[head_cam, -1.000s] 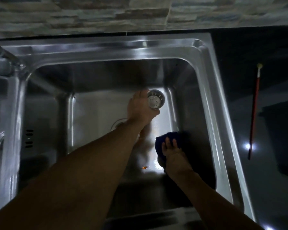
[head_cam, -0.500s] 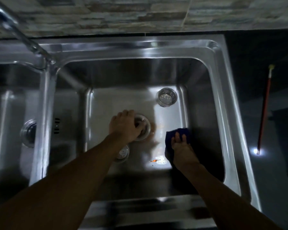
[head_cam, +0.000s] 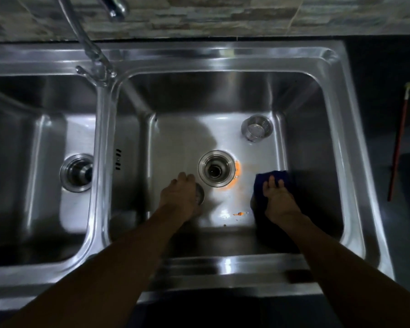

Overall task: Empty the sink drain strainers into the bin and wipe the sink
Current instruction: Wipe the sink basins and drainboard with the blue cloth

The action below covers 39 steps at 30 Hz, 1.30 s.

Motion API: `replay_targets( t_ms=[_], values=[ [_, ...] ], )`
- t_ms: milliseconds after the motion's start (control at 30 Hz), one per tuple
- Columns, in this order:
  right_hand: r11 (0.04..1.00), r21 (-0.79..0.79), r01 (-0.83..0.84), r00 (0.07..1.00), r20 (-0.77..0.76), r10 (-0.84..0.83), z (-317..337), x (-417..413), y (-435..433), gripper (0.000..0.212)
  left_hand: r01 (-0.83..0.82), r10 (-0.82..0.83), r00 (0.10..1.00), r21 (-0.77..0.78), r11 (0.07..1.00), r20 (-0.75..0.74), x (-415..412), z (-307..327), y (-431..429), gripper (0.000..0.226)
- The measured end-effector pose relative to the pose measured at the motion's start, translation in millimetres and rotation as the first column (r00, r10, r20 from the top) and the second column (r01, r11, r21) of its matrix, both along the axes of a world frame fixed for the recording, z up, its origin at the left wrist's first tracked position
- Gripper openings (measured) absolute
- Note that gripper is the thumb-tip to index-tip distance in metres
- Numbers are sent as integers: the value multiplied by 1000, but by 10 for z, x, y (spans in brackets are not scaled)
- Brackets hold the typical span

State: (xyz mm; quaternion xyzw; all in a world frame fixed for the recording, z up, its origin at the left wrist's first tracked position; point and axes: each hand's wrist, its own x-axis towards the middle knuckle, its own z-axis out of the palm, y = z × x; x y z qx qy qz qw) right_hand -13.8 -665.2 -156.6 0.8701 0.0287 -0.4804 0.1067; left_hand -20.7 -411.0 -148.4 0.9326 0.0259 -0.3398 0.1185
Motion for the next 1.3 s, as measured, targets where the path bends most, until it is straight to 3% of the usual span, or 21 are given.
replay_targets(
  t_ms=[133,267,433,567,833,1000,1100,1167,1233,1300],
  values=[
    [1000,0,-2,1000,16,2,10,5,3,74,-62,77,985,-100,993,156,270,35,86,63],
    [999,30,19,1000,20,-19,-5,34,-11,76,-125,155,968,-157,980,197,720,90,146,80],
    [999,37,15,998,54,-17,-90,-7,-38,78,-134,173,947,-155,979,270,1161,19,126,86],
    [1000,27,16,998,61,-18,-153,-15,-42,77,-160,205,930,-167,973,304,1328,-112,112,84],
    [1000,25,5,997,81,-7,-194,-9,-41,81,-184,248,913,-215,959,323,1435,-245,141,102],
    [999,36,11,995,99,-14,-183,-15,-34,82,-131,166,934,-129,983,316,1358,-26,180,107],
    [1000,25,-16,986,169,11,-138,-36,16,92,-76,92,919,-57,995,383,1199,269,310,83],
    [999,40,-12,978,210,3,-103,-28,49,92,11,-6,849,-6,1000,529,1038,506,501,60],
    [994,110,27,970,239,-53,-66,-12,75,86,152,-168,717,83,985,677,862,691,765,45],
    [972,216,92,951,270,-150,-39,16,124,85,250,-296,651,170,953,699,713,781,1067,43]
  ],
)
